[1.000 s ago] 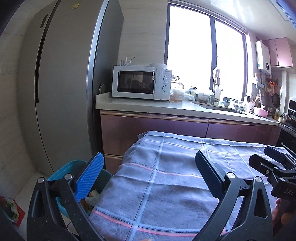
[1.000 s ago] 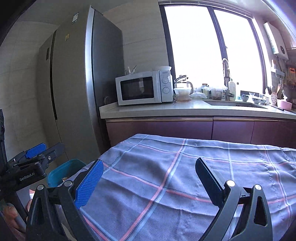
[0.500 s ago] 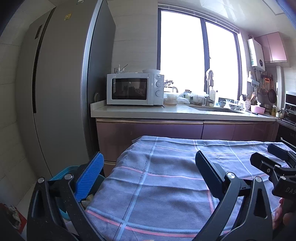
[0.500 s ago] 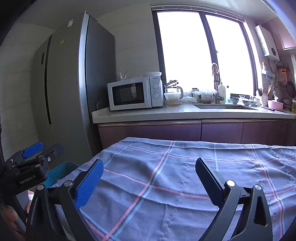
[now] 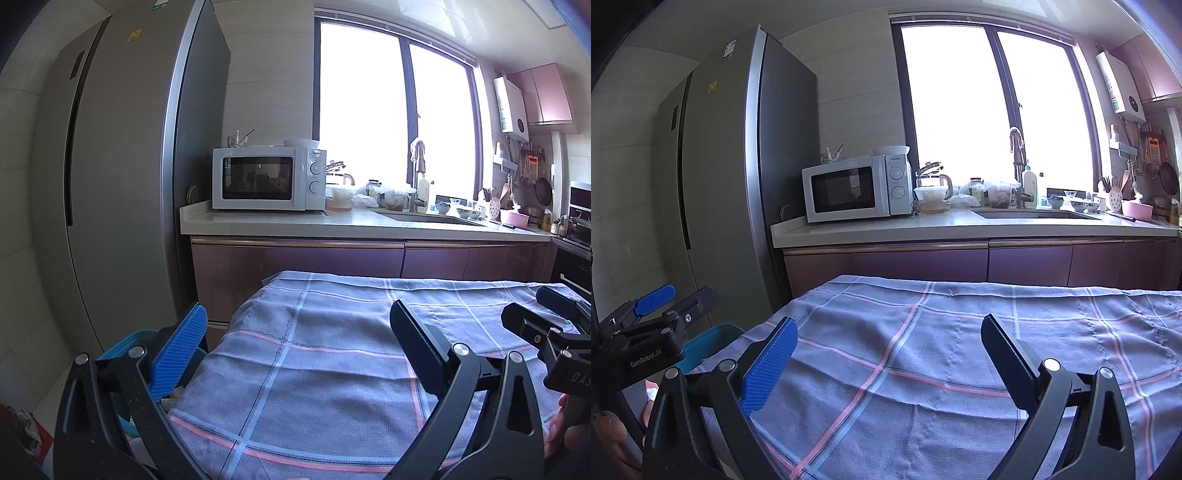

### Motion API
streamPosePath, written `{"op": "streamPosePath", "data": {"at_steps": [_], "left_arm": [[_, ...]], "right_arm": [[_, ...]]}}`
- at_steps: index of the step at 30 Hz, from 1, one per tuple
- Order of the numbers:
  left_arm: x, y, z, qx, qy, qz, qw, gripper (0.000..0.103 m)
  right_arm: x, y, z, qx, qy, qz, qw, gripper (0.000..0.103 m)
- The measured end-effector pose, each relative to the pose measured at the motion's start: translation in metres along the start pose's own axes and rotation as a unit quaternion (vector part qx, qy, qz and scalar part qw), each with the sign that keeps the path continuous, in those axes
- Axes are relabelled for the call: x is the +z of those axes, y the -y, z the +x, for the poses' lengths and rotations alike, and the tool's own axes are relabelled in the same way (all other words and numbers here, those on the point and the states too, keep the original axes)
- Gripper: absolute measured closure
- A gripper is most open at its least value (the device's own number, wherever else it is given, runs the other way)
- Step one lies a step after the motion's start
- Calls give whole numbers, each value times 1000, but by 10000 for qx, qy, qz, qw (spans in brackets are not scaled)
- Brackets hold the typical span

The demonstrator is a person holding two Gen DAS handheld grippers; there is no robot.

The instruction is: Collect trash

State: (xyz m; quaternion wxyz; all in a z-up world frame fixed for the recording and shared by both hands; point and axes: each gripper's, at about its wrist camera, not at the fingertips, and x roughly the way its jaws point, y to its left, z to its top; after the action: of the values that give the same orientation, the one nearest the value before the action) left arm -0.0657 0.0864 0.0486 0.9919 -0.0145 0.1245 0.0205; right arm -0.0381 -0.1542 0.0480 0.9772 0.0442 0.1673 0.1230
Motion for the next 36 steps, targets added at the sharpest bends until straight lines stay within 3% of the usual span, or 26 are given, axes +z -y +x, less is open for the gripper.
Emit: {"op": "streamPosePath", "data": {"at_steps": [36], "left_arm": [[-1, 1, 2, 3, 37, -32, 10000, 6]], "right_arm": [[0, 7, -1, -45, 15, 44, 10000, 7]]}}
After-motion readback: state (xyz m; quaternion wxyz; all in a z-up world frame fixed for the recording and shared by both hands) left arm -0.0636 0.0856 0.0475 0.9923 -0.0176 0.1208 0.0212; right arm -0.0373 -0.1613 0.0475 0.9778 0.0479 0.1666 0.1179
